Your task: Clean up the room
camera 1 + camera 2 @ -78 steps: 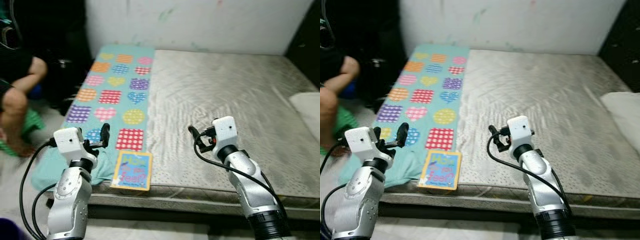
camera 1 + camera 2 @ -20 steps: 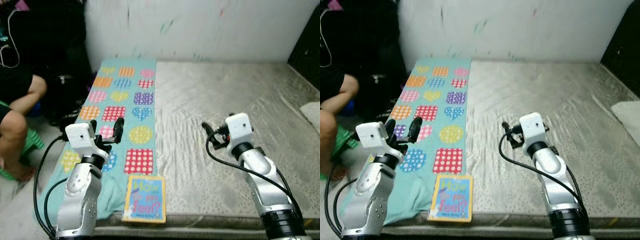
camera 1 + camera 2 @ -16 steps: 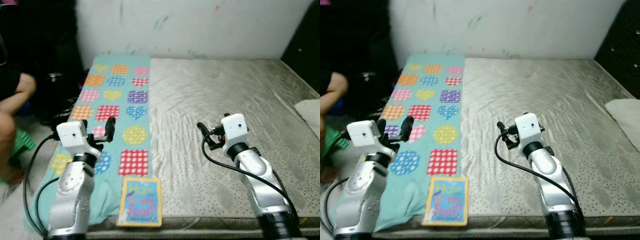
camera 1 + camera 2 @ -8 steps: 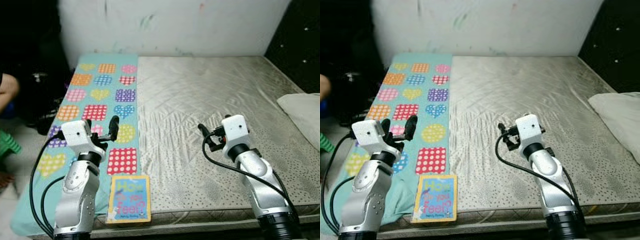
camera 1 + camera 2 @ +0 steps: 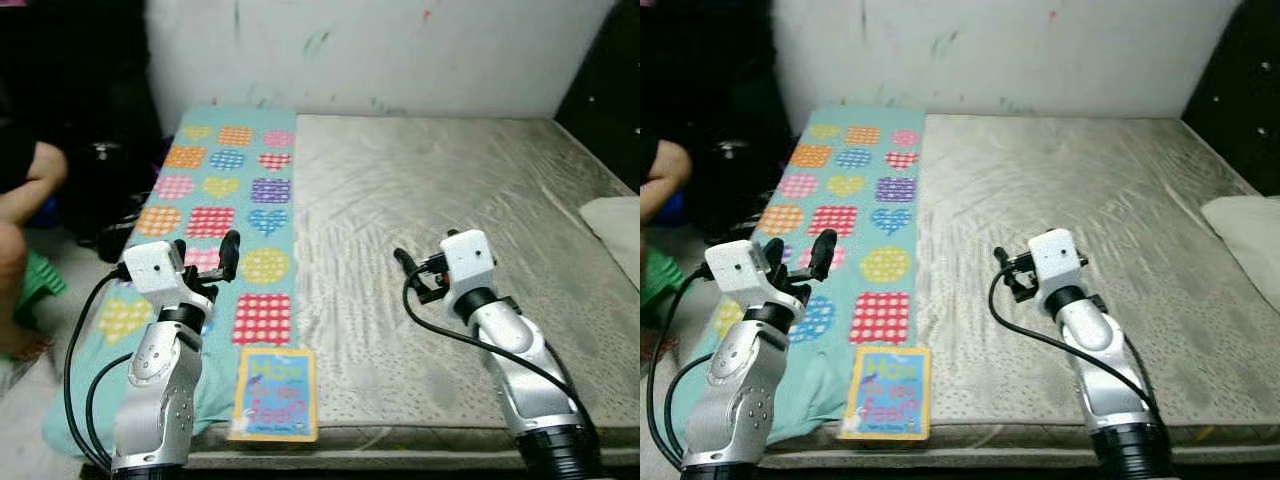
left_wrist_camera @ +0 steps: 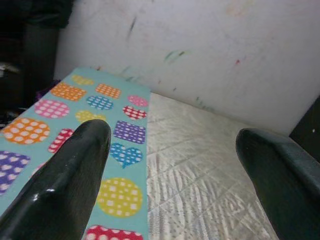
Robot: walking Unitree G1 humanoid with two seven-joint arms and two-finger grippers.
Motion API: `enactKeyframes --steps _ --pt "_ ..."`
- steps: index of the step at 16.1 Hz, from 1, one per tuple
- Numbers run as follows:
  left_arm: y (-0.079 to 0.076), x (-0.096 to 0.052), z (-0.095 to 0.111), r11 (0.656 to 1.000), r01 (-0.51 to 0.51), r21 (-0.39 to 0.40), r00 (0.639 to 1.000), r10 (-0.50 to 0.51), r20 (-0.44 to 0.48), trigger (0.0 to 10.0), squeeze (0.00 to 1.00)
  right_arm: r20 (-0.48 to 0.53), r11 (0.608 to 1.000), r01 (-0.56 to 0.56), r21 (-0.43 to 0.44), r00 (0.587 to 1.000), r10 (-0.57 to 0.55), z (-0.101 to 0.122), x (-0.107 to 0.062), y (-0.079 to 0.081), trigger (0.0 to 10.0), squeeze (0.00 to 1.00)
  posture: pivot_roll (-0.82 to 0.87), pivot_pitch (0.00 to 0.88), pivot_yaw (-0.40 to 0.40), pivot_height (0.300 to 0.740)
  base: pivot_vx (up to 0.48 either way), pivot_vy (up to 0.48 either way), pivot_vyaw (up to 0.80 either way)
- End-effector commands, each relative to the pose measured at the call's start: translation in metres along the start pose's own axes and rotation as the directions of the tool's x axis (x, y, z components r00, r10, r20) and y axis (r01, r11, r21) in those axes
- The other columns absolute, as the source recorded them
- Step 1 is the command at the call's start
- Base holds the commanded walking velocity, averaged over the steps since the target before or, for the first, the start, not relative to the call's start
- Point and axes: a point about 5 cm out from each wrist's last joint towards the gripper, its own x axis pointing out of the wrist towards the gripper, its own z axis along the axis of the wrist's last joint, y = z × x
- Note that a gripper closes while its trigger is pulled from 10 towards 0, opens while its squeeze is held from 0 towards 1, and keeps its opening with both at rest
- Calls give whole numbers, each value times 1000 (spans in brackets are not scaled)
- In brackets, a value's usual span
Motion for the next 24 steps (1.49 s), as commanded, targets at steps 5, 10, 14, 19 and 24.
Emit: enactKeyframes --steps 5,10,14,19,24 --pt "3 1 1 1000 -12 8 1000 12 0 10000 0 20 1000 -6 -9 1000 6 6 4 -2 10000 0 -171 0 -18 740 0 433 0" --pt "8 1 -3 998 -54 26 998 55 -27 10000 0 30 1000 -15 -26 999 15 9 7 -1 10000 0 -170 0 -16 740 0 0 0" --pt "9 1 -5 998 -56 30 998 57 -41 10000 0 20 1000 -9 -14 1000 9 8 8 -2 10000 0 -169 0 -16 740 0 0 0" --pt "8 2 -5 999 -43 21 998 44 -40 10000 0 28 1000 -12 -19 1000 12 8 9 -2 10000 0 -169 0 -16 740 0 368 -585" --pt "8 2 -4 998 -53 26 998 54 -35 10000 0 35 1000 -10 -19 999 11 10 10 -3 10000 0 -169 0 -14 740 0 192 0"
